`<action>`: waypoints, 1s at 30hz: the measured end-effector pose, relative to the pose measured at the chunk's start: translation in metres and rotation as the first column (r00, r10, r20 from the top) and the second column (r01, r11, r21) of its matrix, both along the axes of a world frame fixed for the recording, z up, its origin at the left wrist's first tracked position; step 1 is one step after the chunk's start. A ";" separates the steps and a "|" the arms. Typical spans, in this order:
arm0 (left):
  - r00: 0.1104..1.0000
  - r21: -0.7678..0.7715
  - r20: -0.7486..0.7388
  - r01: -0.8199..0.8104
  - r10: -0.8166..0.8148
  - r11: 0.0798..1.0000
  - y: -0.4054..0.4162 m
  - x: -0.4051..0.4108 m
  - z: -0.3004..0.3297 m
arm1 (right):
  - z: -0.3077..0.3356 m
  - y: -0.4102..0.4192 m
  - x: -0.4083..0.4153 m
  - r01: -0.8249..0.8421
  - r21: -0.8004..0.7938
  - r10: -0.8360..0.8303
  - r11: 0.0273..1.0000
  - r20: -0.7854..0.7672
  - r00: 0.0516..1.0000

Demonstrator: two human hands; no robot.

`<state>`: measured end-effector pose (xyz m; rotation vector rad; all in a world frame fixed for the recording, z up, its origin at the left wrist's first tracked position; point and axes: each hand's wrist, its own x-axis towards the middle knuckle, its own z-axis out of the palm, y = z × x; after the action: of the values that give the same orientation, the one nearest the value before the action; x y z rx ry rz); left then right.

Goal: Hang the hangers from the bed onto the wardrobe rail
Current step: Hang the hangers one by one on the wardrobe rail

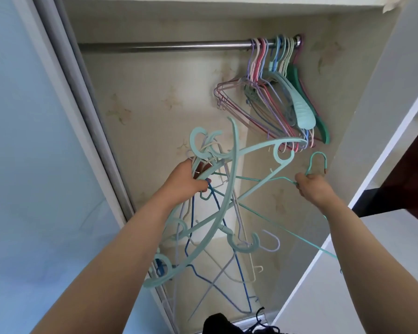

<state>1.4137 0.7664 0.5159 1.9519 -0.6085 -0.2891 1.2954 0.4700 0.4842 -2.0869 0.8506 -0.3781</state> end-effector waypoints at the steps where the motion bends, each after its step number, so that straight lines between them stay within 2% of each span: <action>1: 0.998 -0.024 0.035 -0.044 0.045 0.999 0.001 0.000 -0.003 | -0.001 0.002 0.001 -0.015 -0.012 0.015 1.000 -0.018 1.000; 7: 0.971 -0.173 0.069 -0.216 0.231 0.961 0.003 -0.002 -0.019 | -0.013 0.023 0.006 -0.107 -0.041 0.100 0.993 -0.146 0.984; 9: 0.964 -0.187 0.075 -0.236 0.253 0.954 0.004 -0.002 -0.021 | -0.026 0.025 0.010 -0.088 -0.002 0.086 0.996 -0.181 0.980; 13: 0.956 -0.206 0.103 -0.250 0.275 0.946 0.006 0.000 -0.020 | -0.056 0.027 0.012 -0.093 -0.027 0.079 0.995 -0.334 0.939; 14: 0.953 -0.200 0.120 -0.252 0.279 0.947 0.006 0.001 -0.019 | -0.060 0.032 0.011 -0.072 0.035 0.080 0.997 -0.324 0.943; 15: 0.949 -0.196 0.138 -0.254 0.283 0.947 0.006 0.001 -0.017 | -0.067 0.033 0.011 0.005 0.170 0.045 0.985 -0.285 0.957; 17: 0.946 -0.201 0.156 -0.251 0.283 0.947 0.010 0.002 -0.012 | -0.086 0.032 0.006 0.190 0.502 -0.099 0.844 -0.202 0.974; 18: 0.949 -0.209 0.149 -0.246 0.279 0.947 0.012 0.005 -0.011 | -0.100 0.029 0.001 0.224 0.615 -0.163 0.756 -0.154 0.975; 20: 0.953 -0.220 0.135 -0.238 0.271 0.946 0.018 0.009 -0.010 | -0.129 0.024 -0.017 0.262 0.735 -0.249 0.625 -0.131 0.960; 25: 0.950 -0.210 0.144 -0.244 0.277 0.947 0.023 0.015 -0.009 | -0.171 0.029 -0.049 0.316 0.803 -0.281 0.505 -0.193 0.940; 30: 0.956 -0.185 0.130 -0.237 0.263 0.954 0.022 0.010 -0.014 | -0.160 0.033 -0.021 0.350 0.760 -0.401 0.548 -0.128 0.907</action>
<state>1.4232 0.7886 0.5024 1.8737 -0.4598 0.0705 1.2742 0.5034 0.3237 -1.0652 1.1744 -0.2280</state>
